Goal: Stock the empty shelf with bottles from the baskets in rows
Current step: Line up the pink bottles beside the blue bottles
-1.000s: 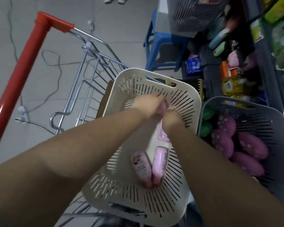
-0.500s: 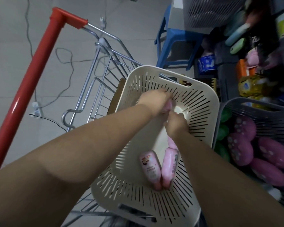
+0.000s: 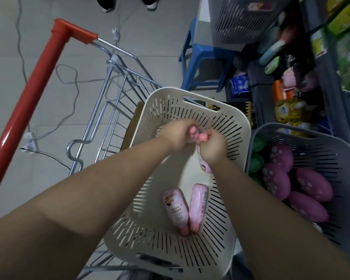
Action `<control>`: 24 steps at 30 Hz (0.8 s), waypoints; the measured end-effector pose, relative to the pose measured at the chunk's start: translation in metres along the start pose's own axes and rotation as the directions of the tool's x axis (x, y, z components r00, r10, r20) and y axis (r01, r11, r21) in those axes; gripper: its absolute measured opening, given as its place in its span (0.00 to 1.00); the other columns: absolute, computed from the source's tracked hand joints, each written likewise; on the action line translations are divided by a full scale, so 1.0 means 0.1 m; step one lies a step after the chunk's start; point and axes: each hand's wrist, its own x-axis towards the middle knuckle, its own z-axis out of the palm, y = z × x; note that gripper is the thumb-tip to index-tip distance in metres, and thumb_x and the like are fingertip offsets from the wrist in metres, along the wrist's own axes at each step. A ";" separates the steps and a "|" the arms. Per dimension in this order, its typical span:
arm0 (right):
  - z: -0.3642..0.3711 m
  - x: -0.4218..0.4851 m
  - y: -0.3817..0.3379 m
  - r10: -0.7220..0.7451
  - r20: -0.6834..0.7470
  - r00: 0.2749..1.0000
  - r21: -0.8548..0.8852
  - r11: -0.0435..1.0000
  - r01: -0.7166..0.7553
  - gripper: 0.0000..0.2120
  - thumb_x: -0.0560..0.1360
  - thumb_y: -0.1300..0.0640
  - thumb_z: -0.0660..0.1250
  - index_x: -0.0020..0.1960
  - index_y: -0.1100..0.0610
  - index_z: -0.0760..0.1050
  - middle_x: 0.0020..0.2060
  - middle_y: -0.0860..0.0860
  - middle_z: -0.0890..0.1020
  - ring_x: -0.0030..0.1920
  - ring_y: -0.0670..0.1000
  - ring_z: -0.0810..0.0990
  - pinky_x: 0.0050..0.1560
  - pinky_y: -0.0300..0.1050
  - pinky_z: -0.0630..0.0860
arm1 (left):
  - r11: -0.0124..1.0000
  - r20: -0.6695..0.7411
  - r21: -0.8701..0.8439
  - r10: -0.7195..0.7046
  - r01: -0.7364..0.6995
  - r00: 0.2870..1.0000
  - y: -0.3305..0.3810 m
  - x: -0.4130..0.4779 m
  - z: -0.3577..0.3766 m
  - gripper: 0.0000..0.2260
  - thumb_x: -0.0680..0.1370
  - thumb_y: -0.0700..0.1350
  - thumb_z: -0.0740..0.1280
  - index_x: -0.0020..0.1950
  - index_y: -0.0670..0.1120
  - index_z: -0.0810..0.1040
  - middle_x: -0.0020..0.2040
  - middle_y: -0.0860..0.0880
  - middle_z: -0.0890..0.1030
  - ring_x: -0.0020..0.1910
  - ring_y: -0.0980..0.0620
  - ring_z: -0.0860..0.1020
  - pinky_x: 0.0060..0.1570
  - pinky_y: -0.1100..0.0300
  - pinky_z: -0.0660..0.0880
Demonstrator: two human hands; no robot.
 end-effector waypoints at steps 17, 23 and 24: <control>-0.79 -0.36 -0.49 -0.334 0.213 0.918 -0.330 0.860 0.389 0.11 0.75 0.62 0.65 0.57 0.57 0.77 0.53 0.53 0.79 0.50 0.52 0.77 0.52 0.47 0.73 | 0.997 0.025 -0.069 -0.026 0.027 0.999 0.07 -0.35 -0.50 0.10 0.74 0.45 0.73 0.51 0.53 0.75 0.50 0.52 0.81 0.50 0.49 0.80 0.53 0.51 0.78; -1.28 -0.64 -0.80 -0.393 0.252 0.884 -0.002 0.913 0.407 0.16 0.74 0.65 0.70 0.58 0.48 0.77 0.53 0.45 0.80 0.53 0.38 0.76 0.51 0.32 0.70 | 0.958 -0.099 -0.283 0.010 -0.038 0.995 0.11 -0.51 -0.82 0.13 0.71 0.47 0.76 0.53 0.50 0.79 0.50 0.50 0.83 0.50 0.48 0.81 0.55 0.46 0.78; -1.34 -0.67 -0.88 -0.412 0.249 0.877 0.017 0.907 0.421 0.17 0.74 0.64 0.70 0.57 0.46 0.76 0.53 0.44 0.80 0.53 0.39 0.77 0.53 0.35 0.72 | 0.950 -0.104 -0.308 0.025 -0.056 0.994 0.15 -0.53 -0.90 0.12 0.71 0.49 0.76 0.52 0.51 0.80 0.49 0.50 0.83 0.50 0.49 0.81 0.55 0.45 0.78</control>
